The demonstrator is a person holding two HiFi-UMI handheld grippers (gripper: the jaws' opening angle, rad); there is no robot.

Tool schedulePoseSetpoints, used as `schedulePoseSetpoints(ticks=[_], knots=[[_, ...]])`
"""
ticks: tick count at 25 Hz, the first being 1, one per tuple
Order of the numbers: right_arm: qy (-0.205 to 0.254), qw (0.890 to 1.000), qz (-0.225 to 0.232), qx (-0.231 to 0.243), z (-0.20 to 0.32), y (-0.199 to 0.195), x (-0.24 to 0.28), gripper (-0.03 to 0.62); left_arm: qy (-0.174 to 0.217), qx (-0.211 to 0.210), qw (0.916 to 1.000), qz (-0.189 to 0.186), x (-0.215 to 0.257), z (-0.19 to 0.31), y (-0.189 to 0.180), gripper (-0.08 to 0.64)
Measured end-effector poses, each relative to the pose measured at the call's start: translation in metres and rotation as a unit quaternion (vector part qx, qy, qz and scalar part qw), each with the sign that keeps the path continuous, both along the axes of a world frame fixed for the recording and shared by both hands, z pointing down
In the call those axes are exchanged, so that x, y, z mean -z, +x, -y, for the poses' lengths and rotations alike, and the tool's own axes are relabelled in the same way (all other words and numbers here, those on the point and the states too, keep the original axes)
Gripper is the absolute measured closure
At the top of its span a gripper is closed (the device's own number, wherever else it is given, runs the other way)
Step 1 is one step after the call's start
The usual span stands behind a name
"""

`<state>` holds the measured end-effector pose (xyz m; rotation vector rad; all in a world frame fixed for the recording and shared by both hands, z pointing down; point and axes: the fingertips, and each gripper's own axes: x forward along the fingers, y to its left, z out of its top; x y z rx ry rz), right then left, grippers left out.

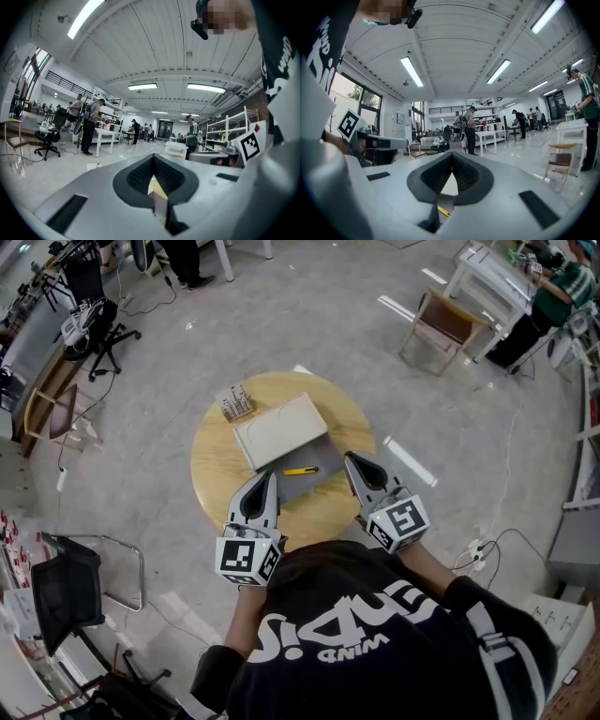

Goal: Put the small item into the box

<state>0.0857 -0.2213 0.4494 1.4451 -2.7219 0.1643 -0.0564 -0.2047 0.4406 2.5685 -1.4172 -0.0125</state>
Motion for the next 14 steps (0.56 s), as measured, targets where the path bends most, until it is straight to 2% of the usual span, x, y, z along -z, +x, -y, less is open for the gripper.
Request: schedulePoseSetpoints(ticks=[14], knots=[[-0.005,1.000,-0.008,0.012,-0.0090,-0.0074,-0.0039,0.588,-0.002,-0.003,1.0000,-0.001,-0.0007,-0.0086,-0.0041,0.551]])
